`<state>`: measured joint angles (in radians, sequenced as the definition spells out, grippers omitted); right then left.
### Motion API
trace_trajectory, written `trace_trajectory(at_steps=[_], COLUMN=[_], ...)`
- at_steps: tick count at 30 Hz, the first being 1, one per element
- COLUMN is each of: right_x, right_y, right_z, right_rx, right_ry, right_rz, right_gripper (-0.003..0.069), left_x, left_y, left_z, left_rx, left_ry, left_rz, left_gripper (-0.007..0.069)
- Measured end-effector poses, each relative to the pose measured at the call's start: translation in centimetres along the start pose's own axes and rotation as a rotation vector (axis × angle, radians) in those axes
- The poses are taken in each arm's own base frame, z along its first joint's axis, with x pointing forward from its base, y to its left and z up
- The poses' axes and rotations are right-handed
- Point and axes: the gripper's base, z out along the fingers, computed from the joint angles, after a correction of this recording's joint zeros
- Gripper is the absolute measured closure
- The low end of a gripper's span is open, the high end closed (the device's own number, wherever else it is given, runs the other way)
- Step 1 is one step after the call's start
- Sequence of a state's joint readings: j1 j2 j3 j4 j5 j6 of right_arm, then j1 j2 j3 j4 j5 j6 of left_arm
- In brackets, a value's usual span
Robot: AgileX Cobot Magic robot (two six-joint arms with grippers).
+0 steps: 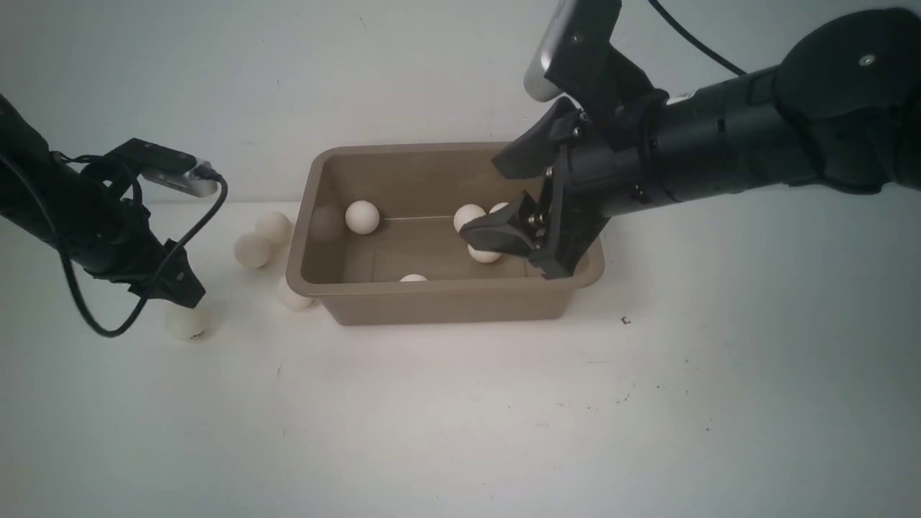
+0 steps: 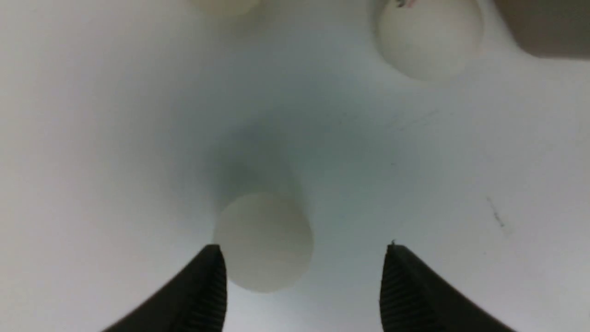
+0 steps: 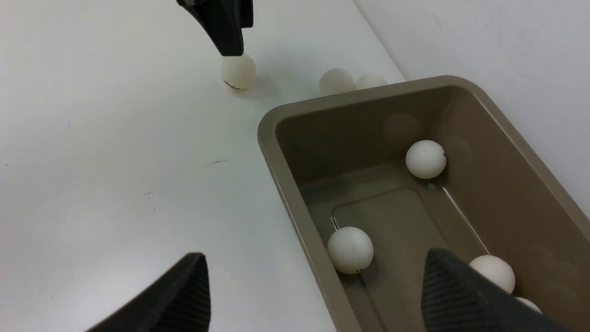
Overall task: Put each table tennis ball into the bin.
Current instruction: Use the left arm to clamp the table tennis ball closest to it
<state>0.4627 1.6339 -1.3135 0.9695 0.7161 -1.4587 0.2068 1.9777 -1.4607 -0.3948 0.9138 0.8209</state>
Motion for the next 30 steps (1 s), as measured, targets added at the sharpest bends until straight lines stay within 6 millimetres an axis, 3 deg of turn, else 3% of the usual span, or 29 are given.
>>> trace_trajectory(at_steps=[12,20,27,30], right_x=[0.0,0.0,0.0,0.0], right_y=[0.1,0.1,0.1,0.1], right_z=[0.0,0.0,0.0,0.0], right_rx=[-0.006,-0.007,-0.007,-0.007], right_ry=[0.001,-0.001,-0.001,-0.001], right_rz=[0.000,-0.001,-0.002,-0.005], right_gripper=[0.0101,0.0101,0.0101,0.0101], left_x=[-0.1,0.7,-0.4,-0.4], left_y=[0.3,0.6,-1.3,-1.7], left_z=[0.8,3.9,5.5,6.5], left_rx=[-0.003,0.037,0.017,-0.002], left_ry=[-0.012,0.051,0.074,0.102], left_rz=[-0.123,-0.147,-0.058,-0.031], left_gripper=[0.0219,0.0219,0.0219,0.0254])
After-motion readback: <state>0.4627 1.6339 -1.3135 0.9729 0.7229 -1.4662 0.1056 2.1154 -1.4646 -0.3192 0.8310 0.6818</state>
